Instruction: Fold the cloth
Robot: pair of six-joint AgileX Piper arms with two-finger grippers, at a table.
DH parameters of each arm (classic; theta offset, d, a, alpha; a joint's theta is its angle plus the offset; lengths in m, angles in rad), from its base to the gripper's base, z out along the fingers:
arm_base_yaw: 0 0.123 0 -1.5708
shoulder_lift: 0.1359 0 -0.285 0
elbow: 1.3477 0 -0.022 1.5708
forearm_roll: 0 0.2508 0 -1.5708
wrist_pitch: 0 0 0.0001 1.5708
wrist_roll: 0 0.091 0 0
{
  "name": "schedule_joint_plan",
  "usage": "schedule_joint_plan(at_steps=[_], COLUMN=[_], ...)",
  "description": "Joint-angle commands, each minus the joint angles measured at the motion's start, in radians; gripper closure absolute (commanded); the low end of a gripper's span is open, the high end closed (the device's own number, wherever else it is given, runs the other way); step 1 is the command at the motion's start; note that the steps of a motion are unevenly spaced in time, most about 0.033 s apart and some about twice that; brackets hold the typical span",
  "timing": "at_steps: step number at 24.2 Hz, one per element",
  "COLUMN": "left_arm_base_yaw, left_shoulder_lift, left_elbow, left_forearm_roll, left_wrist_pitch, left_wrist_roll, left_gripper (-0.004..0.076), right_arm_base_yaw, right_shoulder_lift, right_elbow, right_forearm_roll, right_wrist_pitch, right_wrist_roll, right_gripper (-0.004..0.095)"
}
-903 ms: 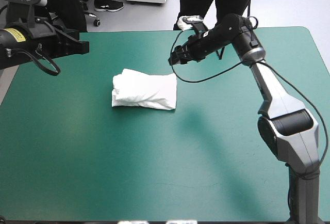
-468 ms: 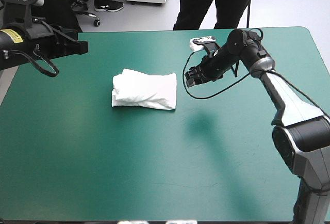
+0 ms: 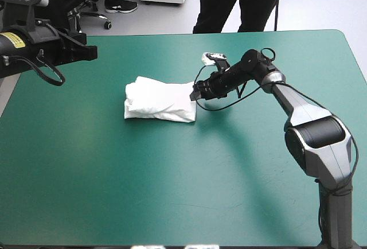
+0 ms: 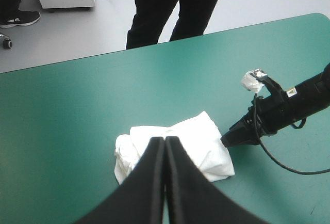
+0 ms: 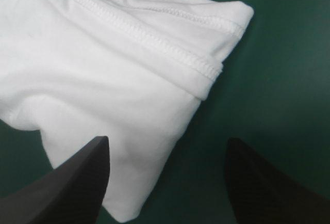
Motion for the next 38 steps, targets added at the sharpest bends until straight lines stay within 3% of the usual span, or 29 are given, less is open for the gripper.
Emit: schedule_joint_plan(at_steps=[1, 8, 10, 13, 17, 21, 24, 25, 31, 38], left_arm_base_yaw=[0.001, 0.001, 0.001, 0.001, 0.001, 0.001, 0.001, 0.001, 0.001, 0.001], left_shoulder_lift=[-0.027, -0.027, -0.027, -0.03, -0.032, -0.032, -0.032, -0.032, -0.028, 0.008], left_elbow=[-0.025, -0.025, -0.025, -0.025, -0.025, -0.025, -0.025, -0.025, -0.025, -0.025], left_forearm_roll=[-0.022, -0.029, -0.031, -0.041, -0.067, -0.071, -0.071, -0.071, -0.071, -0.084], left_wrist_pitch=[-0.014, 0.009, 0.009, 0.009, 0.009, 0.009, 0.023, 0.027, 0.03, 0.022], left_wrist_roll=[-0.009, -0.014, -0.016, -0.016, -0.016, -0.016, -0.016, -0.016, -0.024, -0.027], left_gripper=[0.0741, 0.0741, 0.0741, 0.0741, 0.0741, 0.0741, 0.0741, 0.0741, 0.0741, 0.0741], right_arm_base_yaw=[-0.001, 0.028, 0.04, 0.055, 0.058, 0.056, 0.015, 0.003, -0.175, -0.451], right_shoulder_lift=[-0.03, 0.012, 0.019, 0.031, 0.047, 0.041, 0.004, -0.006, -0.097, -0.407], right_elbow=[-0.023, -0.025, -0.025, -0.025, -0.025, -0.025, -0.025, -0.023, -0.023, 0.27], right_forearm_roll=[0.114, 0.158, 0.154, 0.138, 0.133, 0.012, -0.242, -0.274, -0.585, -0.677], right_wrist_pitch=[-0.023, -0.024, -0.028, -0.034, -0.038, -0.057, -0.039, -0.024, 0.253, 0.183], right_wrist_roll=[-0.043, -0.081, -0.081, -0.081, -0.107, -0.072, 0.037, 0.045, 0.083, 0.093], right_gripper=[0.03, 0.0304, 0.0351, 0.0529, 0.0908, 0.0911, 0.0911, 0.0911, 0.0911, 0.0911])
